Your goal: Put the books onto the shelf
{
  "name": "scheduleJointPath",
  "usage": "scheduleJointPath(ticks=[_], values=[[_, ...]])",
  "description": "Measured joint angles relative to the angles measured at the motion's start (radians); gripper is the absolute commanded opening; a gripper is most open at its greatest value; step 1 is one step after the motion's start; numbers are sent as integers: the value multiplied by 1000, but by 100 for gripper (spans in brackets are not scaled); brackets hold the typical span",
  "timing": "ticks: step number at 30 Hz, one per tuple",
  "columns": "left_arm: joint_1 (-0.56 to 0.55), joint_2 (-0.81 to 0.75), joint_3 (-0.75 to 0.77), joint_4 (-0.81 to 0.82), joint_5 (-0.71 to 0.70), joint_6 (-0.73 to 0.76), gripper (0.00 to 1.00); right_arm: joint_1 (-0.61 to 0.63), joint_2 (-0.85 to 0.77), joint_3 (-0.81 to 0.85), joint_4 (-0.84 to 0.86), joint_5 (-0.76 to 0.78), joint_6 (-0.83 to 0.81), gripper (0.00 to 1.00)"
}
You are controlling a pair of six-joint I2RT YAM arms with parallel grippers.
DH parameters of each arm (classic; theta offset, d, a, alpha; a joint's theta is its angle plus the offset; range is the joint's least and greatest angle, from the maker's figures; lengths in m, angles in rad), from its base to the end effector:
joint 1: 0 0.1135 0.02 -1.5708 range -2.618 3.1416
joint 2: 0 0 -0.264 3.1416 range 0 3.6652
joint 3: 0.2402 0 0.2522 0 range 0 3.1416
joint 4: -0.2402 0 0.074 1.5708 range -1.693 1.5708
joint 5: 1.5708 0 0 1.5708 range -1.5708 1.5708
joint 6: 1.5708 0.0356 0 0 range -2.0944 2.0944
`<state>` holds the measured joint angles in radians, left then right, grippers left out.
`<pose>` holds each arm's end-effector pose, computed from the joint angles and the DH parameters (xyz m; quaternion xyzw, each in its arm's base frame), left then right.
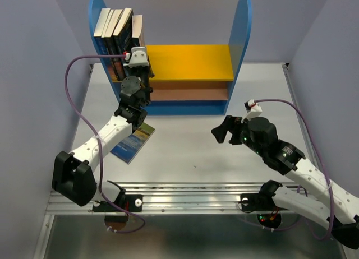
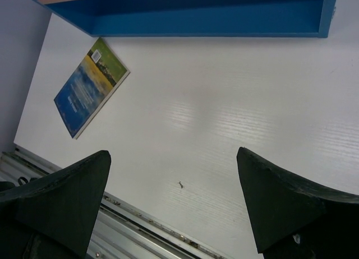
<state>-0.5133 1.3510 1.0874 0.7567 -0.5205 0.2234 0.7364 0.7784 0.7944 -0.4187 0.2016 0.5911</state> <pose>0.2761 -0.1353 0.4149 -0.0275 0.5421 0.0109 0.8398 0.1353 0.1130 0.3201 -0.0049 0.8318 0.2719 0.4839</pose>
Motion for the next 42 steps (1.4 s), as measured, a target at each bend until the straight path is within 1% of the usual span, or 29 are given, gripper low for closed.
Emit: scheduleJointPath(ticks=[7, 14, 15, 16, 17, 21, 22, 25, 26, 32, 36, 39, 42], values=[[46, 5, -30, 60, -21, -2, 0, 0, -13, 0, -1, 0, 0, 100], [90, 5, -30, 54, -10, -4, 0, 0, -50, 0, -1, 6, -4, 100], [92, 5, -30, 53, -9, -3, 14, 0, -52, 0, -1, 7, -5, 100], [92, 5, -30, 52, -9, -4, 22, 0, -53, 0, -1, 8, -6, 100], [93, 5, -30, 50, -8, -5, 27, 0, -54, 0, -1, 9, -8, 100], [96, 5, -30, 44, -6, -18, 31, 0, -55, 0, -1, 11, -13, 100], [96, 5, -30, 42, -7, -25, 38, 0, -57, 0, -1, 13, -13, 100], [97, 5, -31, 30, -14, -51, 45, 0, -68, 0, -1, 18, -16, 100], [98, 4, -35, 27, -15, -63, 45, 0, -71, 0, -1, 19, -16, 100], [100, -6, -62, 11, -11, -121, 59, 0, -80, 0, -1, 24, -20, 100], [98, -6, -65, -18, -7, -144, 64, 0, -82, 0, -1, 24, -20, 100], [95, -13, -65, -40, -6, -165, 66, 0, -86, -3, -1, 24, -20, 100], [95, -36, -81, -53, -3, -203, 70, 0, -87, -6, -2, 24, -21, 100]])
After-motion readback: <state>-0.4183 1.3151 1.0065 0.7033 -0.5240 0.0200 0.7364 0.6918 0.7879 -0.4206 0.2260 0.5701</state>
